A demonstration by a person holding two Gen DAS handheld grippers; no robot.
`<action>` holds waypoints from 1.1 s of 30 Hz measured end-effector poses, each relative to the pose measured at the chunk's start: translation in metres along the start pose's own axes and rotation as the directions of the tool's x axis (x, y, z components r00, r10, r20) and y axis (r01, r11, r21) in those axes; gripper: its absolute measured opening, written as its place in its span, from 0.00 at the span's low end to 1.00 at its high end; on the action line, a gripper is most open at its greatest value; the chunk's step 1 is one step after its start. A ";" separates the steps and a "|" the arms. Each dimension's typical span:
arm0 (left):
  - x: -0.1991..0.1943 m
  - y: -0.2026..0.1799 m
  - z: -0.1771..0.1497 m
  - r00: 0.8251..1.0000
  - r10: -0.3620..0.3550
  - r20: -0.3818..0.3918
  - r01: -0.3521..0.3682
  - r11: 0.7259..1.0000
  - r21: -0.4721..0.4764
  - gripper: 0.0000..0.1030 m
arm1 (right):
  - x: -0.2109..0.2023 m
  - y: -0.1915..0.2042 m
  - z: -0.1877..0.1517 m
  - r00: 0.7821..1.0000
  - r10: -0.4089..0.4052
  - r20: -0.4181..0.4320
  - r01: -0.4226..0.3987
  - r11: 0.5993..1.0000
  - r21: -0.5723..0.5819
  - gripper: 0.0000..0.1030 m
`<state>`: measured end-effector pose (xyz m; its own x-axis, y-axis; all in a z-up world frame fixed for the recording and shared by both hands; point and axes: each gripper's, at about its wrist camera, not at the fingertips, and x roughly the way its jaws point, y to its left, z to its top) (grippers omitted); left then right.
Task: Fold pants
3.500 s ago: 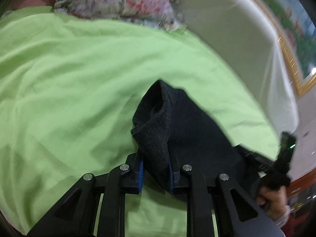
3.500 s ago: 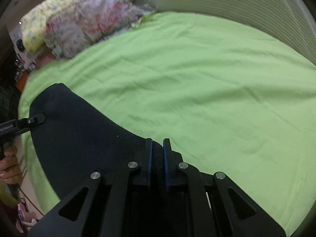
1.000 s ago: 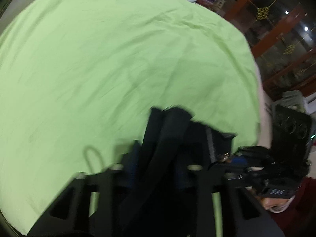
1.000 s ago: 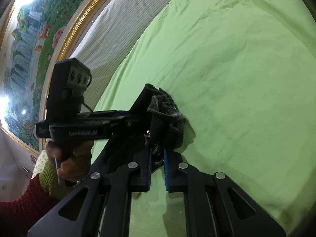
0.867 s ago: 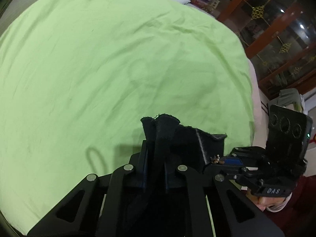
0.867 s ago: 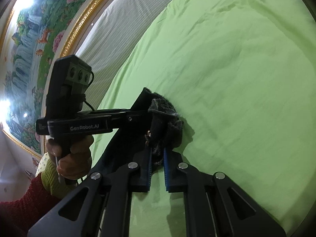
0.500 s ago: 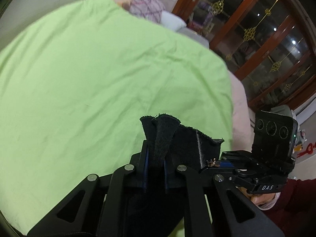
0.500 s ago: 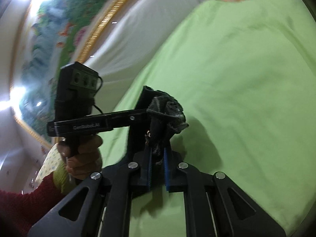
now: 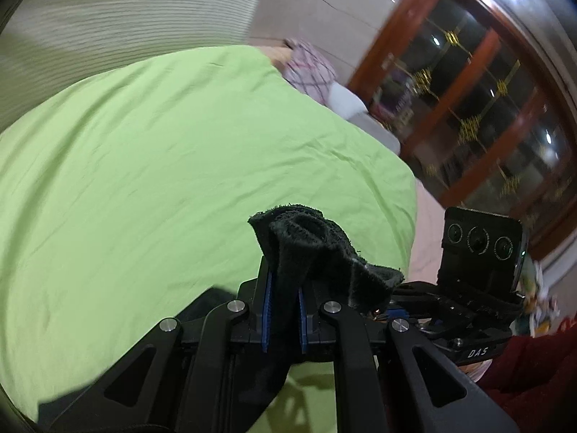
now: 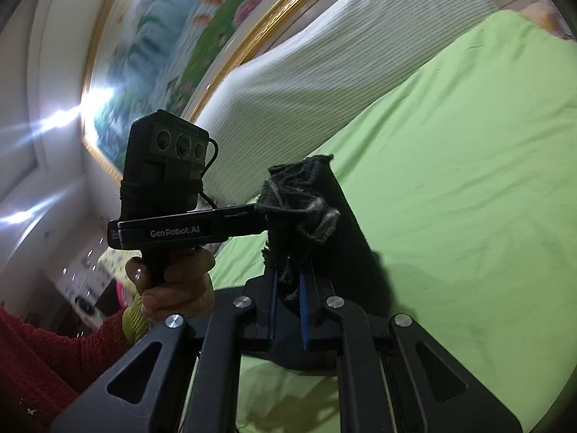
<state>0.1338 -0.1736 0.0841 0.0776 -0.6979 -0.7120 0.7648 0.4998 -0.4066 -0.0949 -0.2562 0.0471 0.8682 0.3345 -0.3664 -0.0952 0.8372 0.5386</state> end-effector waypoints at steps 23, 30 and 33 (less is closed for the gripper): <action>-0.020 0.093 -0.116 0.988 0.150 0.026 -0.130 0.922 -0.364 0.10 | 0.110 0.019 -0.047 0.941 -0.106 -0.321 0.064 0.988 -0.140 0.14; -0.025 0.104 -0.139 0.984 0.176 0.019 -0.151 0.888 -0.434 0.10 | 0.125 0.025 -0.049 0.914 -0.155 -0.375 0.090 0.978 -0.186 0.21; -0.030 0.107 -0.146 0.982 0.185 0.025 -0.152 0.870 -0.469 0.11 | 0.126 0.026 -0.049 0.909 -0.143 -0.391 0.076 0.980 -0.182 0.29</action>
<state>0.1197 -0.0237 -0.0216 0.2341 -0.6058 -0.7604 0.3534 0.7817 -0.5139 -0.0120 -0.1717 -0.0222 0.6130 0.3536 -0.7065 -0.1159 0.9248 0.3623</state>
